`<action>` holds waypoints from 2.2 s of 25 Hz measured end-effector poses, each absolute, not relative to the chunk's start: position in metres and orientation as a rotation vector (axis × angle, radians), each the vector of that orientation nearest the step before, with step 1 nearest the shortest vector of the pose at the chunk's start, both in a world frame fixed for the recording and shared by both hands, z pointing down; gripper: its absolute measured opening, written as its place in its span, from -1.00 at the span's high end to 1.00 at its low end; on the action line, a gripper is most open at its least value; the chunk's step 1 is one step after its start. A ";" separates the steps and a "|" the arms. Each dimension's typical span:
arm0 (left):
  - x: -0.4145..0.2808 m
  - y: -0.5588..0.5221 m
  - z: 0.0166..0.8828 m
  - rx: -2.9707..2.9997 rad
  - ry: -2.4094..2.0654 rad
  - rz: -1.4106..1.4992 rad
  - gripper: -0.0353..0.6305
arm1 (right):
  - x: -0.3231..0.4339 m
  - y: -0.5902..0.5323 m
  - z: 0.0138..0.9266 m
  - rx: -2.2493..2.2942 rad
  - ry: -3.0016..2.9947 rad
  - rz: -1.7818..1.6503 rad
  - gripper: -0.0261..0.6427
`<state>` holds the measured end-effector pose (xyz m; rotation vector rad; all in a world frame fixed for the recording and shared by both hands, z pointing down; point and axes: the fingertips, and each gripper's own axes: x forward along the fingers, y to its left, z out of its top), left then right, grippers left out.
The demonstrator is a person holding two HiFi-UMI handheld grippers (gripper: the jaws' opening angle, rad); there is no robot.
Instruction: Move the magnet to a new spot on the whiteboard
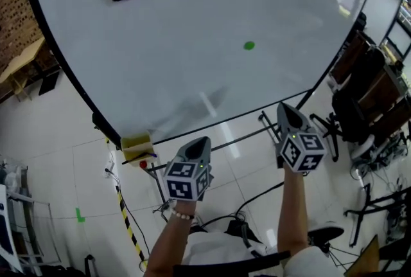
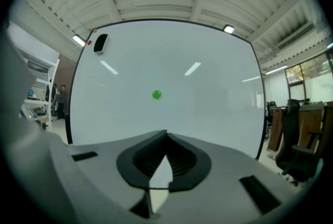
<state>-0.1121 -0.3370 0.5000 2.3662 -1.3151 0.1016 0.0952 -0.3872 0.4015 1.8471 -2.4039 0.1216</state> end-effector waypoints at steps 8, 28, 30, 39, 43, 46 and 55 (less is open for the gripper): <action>-0.088 -0.296 0.505 2.428 -1.193 0.143 0.91 | 0.087 -0.304 0.492 1.825 -2.322 0.371 0.91; 0.058 0.011 0.512 2.420 -1.270 0.223 0.91 | 0.223 0.024 0.520 1.792 -2.428 0.519 0.91; 0.056 0.032 0.510 2.408 -1.284 0.231 0.91 | 0.217 0.042 0.513 1.770 -2.450 0.513 0.92; 0.024 0.073 0.497 2.398 -1.308 0.224 0.91 | 0.176 0.080 0.487 1.718 -2.492 0.461 0.92; 0.010 0.072 0.487 2.421 -1.291 0.202 0.91 | 0.156 0.084 0.483 1.726 -2.478 0.450 0.92; 0.001 0.070 0.484 2.437 -1.271 0.189 0.91 | 0.144 0.087 0.483 1.735 -2.463 0.442 0.92; -0.032 0.072 0.478 2.462 -1.218 0.156 0.91 | 0.104 0.092 0.469 1.771 -2.428 0.390 0.92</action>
